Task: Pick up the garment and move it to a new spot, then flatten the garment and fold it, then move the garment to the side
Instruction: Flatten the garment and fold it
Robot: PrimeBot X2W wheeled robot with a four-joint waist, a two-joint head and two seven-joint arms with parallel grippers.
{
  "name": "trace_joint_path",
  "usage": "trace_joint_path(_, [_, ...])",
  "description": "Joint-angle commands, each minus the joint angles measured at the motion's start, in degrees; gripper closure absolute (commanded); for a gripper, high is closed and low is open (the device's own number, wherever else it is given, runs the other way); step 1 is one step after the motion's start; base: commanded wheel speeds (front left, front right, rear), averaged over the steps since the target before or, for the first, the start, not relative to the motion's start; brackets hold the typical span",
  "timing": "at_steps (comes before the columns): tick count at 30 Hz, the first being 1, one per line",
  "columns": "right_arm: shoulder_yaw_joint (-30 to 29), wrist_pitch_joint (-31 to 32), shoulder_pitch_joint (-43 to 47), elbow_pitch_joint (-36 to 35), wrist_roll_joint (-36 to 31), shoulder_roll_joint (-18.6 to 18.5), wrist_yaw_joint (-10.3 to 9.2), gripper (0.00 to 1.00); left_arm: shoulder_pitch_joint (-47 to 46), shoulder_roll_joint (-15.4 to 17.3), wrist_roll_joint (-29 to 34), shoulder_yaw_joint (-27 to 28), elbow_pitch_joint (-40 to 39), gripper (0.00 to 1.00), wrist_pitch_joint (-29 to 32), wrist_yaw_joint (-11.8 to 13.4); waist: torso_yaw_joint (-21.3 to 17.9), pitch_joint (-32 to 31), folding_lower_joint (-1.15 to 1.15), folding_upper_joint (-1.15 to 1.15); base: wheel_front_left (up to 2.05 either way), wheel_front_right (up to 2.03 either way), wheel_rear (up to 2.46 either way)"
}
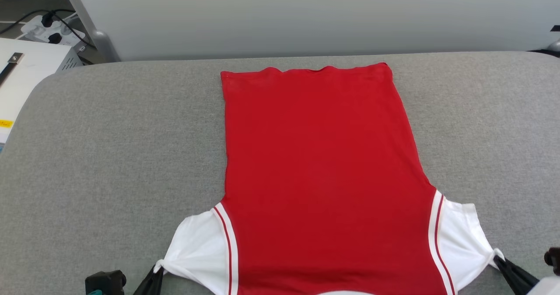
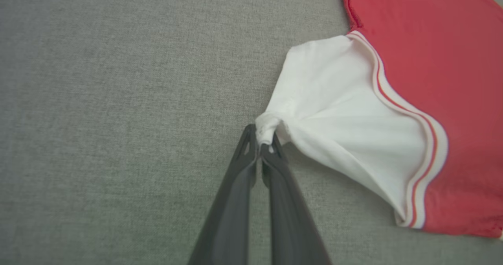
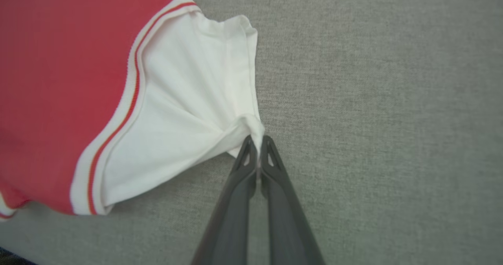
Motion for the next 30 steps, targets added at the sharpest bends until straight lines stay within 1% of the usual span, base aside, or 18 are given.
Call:
trace_joint_path(1, [-1.7,-0.1,3.0,0.0,-0.7,0.0,-0.10,1.00,1.6,-0.1,1.3,1.2,0.2,1.00,-0.3,0.1,0.3,-0.1,0.01,0.00,0.00,0.00,0.00])
trace_joint_path(4, [-4.3,-0.1,7.0,-0.5,-1.9,0.3,-0.10,1.00,2.9,-0.7,2.6,2.5,0.1,1.00,-0.3,-0.4,0.4,0.0,0.01,0.00,0.00,0.00,0.00])
trace_joint_path(8, [-6.8,0.4,8.4,-0.9,-2.8,1.5,-0.10,0.99,3.6,-1.8,4.5,3.9,-0.6,1.00,-0.3,-0.8,0.6,0.4,0.01,0.00,0.00,0.00,0.00])
trace_joint_path(9, [-7.2,0.7,8.2,-1.0,-3.2,1.7,-0.10,0.72,3.7,-2.0,5.0,4.1,-0.8,1.00,-0.3,-1.0,0.6,0.5,0.01,0.00,0.00,0.00,0.00])
trace_joint_path(10, [-7.8,1.2,7.9,-1.2,-3.6,2.0,-0.10,0.23,3.7,-2.2,5.7,4.3,-1.1,1.00,-0.3,-1.1,0.6,0.6,0.01,0.00,0.00,0.00,0.00])
trace_joint_path(11, [-8.2,1.6,7.6,-1.6,-3.9,2.2,-0.10,0.00,3.7,-2.4,6.2,4.3,-1.2,1.00,-0.3,-1.2,0.6,0.6,0.01,0.00,0.00,0.00,0.00])
trace_joint_path(14, [-10.5,1.9,6.2,-3.0,-5.5,2.0,-0.10,0.00,3.2,-3.2,8.1,4.6,-2.2,1.00,-0.3,-1.3,0.8,0.9,0.01,0.00,0.00,0.00,0.00])
trace_joint_path(17, [-13.7,1.9,4.6,-5.4,-7.1,0.8,-0.10,0.00,2.7,-4.3,9.0,5.5,-3.6,1.00,-0.3,-1.7,1.3,1.5,0.01,0.00,0.00,0.00,0.00])
trace_joint_path(19, [-16.6,2.1,2.5,-7.1,-8.4,-0.3,-0.10,0.00,2.3,-4.9,9.5,6.5,-5.0,1.00,-0.3,-2.0,1.3,2.1,0.01,0.00,0.00,0.00,0.00])
trace_joint_path(23, [-22.8,3.5,-3.3,-10.7,-11.0,-2.7,-0.10,0.00,0.7,-4.9,12.1,6.5,-6.9,1.00,-0.3,-2.0,2.5,3.6,0.01,0.00,0.00,0.00,0.00])
trace_joint_path(27, [-27.6,7.2,-11.0,-14.6,-12.9,-3.8,-0.10,0.00,-0.8,-4.7,14.5,6.5,-8.9,1.00,-0.3,-1.3,4.4,6.1,0.01,0.00,0.00,0.00,0.00])
trace_joint_path(29, [-29.3,10.5,-15.2,-16.2,-12.5,-3.8,-0.10,0.00,-1.6,-5.1,15.4,6.4,-10.2,1.00,-0.3,-1.0,5.6,7.8,0.01,0.00,0.00,0.00,0.00])
trace_joint_path(30, [-29.7,13.1,-17.6,-16.8,-12.1,-3.9,-0.10,0.00,-1.9,-5.4,16.0,6.4,-10.9,1.00,-0.3,-0.9,6.2,8.8,0.01,0.00,0.00,0.00,0.00])
